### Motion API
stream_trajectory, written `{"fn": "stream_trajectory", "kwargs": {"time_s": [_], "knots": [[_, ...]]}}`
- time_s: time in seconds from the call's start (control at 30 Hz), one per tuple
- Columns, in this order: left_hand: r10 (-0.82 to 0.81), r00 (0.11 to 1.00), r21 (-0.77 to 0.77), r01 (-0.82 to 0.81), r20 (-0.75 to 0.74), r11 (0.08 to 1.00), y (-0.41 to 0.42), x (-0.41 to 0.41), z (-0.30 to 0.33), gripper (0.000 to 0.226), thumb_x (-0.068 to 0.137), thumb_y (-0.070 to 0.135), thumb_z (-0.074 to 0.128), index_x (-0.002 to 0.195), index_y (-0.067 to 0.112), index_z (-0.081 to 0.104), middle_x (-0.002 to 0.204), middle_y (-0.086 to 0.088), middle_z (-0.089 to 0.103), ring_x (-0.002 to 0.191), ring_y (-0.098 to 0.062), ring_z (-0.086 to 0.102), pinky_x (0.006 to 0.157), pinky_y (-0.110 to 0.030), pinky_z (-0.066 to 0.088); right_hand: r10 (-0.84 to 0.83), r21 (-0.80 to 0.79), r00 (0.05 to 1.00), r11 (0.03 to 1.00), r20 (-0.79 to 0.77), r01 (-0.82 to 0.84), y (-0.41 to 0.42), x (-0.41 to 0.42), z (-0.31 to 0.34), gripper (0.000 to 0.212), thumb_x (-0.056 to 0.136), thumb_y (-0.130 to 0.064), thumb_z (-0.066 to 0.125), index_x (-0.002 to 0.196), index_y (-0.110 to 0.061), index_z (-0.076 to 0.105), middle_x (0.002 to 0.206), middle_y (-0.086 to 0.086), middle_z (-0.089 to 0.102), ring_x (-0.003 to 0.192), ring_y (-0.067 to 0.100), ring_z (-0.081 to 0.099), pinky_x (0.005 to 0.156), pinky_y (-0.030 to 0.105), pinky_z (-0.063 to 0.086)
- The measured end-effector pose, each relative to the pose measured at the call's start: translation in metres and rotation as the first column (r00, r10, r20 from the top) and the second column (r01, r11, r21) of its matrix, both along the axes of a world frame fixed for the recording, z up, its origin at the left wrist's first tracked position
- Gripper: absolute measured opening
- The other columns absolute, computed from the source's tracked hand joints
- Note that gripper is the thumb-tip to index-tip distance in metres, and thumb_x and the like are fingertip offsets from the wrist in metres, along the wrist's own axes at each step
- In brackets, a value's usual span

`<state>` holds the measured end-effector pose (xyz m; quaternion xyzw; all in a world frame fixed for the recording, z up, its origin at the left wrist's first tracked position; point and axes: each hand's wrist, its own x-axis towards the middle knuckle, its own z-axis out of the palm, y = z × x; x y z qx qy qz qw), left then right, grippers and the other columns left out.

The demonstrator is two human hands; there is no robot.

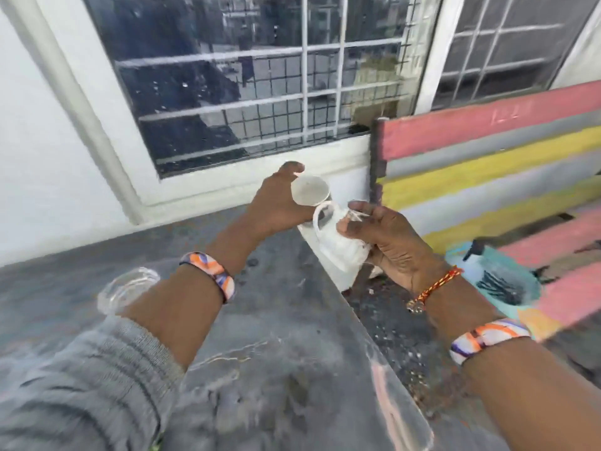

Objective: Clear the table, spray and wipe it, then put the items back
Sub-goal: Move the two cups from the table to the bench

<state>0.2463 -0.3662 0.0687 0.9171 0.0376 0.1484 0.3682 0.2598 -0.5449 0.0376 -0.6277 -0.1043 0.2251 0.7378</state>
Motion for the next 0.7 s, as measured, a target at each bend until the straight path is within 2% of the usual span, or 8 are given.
{"fn": "stream_trajectory", "kwargs": {"time_s": [0.07, 0.23, 0.4, 0.47, 0.53, 0.57, 0.63, 0.7], "knots": [[-0.076, 0.997, 0.049, 0.077, -0.024, 0.996, -0.058, 0.021, -0.004, 0.069, 0.066, 0.028, 0.082, 0.126, 0.014, 0.051, 0.125, -0.001, 0.057, 0.117, -0.019, 0.052, 0.092, -0.023, 0.039, -0.040, -0.056, 0.998, 0.998, 0.044, 0.042, -0.067, 0.004, 0.004, 0.048, 0.064, -0.009, 0.078, 0.110, -0.013, 0.063, 0.101, 0.006, 0.069, 0.086, 0.019, 0.066, 0.076, 0.034, 0.053], [-0.302, 0.948, 0.016, 0.305, -0.102, 0.952, -0.210, 0.050, -0.024, 0.061, 0.063, 0.019, 0.082, 0.117, 0.011, 0.057, 0.116, -0.002, 0.058, 0.108, -0.019, 0.053, 0.093, -0.032, 0.043, -0.217, -0.239, 0.972, 0.943, 0.089, 0.232, -0.236, 0.003, -0.001, 0.016, 0.074, -0.005, 0.072, 0.087, -0.012, 0.067, 0.079, 0.005, 0.064, 0.066, 0.014, 0.063, 0.056, 0.022, 0.053], [-0.485, 0.846, 0.053, 0.507, -0.220, 0.860, -0.335, 0.065, -0.057, 0.061, 0.058, 0.032, 0.084, 0.111, 0.014, 0.060, 0.114, -0.003, 0.062, 0.104, -0.018, 0.055, 0.078, -0.025, 0.038, -0.445, -0.421, 0.895, 0.818, -0.031, 0.392, -0.367, -0.006, -0.039, 0.029, 0.063, -0.010, 0.077, 0.089, -0.005, 0.064, 0.079, 0.014, 0.061, 0.065, 0.024, 0.061, 0.056, 0.029, 0.052], [-0.500, 0.816, 0.005, 0.524, -0.289, 0.852, -0.366, 0.072, -0.070, 0.059, 0.054, 0.036, 0.085, 0.103, 0.012, 0.062, 0.103, -0.001, 0.062, 0.097, -0.017, 0.056, 0.076, -0.026, 0.038, -0.476, -0.555, 0.879, 0.726, 0.022, 0.407, -0.401, -0.008, -0.059, 0.029, 0.063, -0.009, 0.079, 0.087, -0.005, 0.064, 0.075, 0.013, 0.058, 0.066, 0.025, 0.058, 0.057, 0.031, 0.050], [-0.478, 0.798, 0.004, 0.515, -0.367, 0.857, -0.400, 0.083, -0.086, 0.039, 0.060, 0.034, 0.085, 0.079, 0.017, 0.055, 0.080, 0.004, 0.054, 0.077, -0.013, 0.050, 0.062, -0.024, 0.033, -0.394, -0.743, 0.902, 0.546, 0.180, 0.387, -0.435, -0.007, -0.078, 0.028, 0.063, -0.009, 0.081, 0.085, -0.009, 0.064, 0.077, 0.008, 0.057, 0.072, 0.022, 0.056, 0.059, 0.027, 0.045], [-0.478, 0.789, 0.011, 0.523, -0.386, 0.853, -0.419, 0.092, -0.094, 0.040, 0.061, 0.034, 0.084, 0.067, 0.019, 0.048, 0.069, 0.006, 0.047, 0.070, -0.013, 0.046, 0.054, -0.024, 0.028, -0.306, -0.825, 0.923, 0.441, 0.231, 0.353, -0.452, -0.005, -0.086, 0.031, 0.062, -0.012, 0.081, 0.088, -0.011, 0.065, 0.081, 0.005, 0.057, 0.077, 0.020, 0.055, 0.063, 0.025, 0.042], [-0.488, 0.769, 0.022, 0.544, -0.412, 0.839, -0.445, 0.103, -0.105, 0.050, 0.060, 0.037, 0.085, 0.060, 0.024, 0.036, 0.062, 0.008, 0.037, 0.070, -0.016, 0.043, 0.048, -0.025, 0.022, -0.110, -0.920, 0.966, 0.298, 0.234, 0.256, -0.471, -0.003, -0.097, 0.042, 0.062, -0.017, 0.081, 0.100, -0.012, 0.066, 0.090, 0.002, 0.056, 0.086, 0.016, 0.053, 0.070, 0.019, 0.036], [-0.492, 0.758, 0.030, 0.555, -0.428, 0.831, -0.474, 0.117, -0.121, 0.052, 0.060, 0.037, 0.084, 0.060, 0.023, 0.035, 0.063, 0.008, 0.036, 0.074, -0.016, 0.042, 0.052, -0.028, 0.023, 0.024, -0.957, 0.984, 0.238, 0.179, 0.168, -0.493, 0.004, -0.110, 0.050, 0.062, -0.021, 0.082, 0.108, -0.011, 0.063, 0.102, 0.005, 0.060, 0.097, 0.020, 0.057, 0.071, 0.018, 0.035]]}}
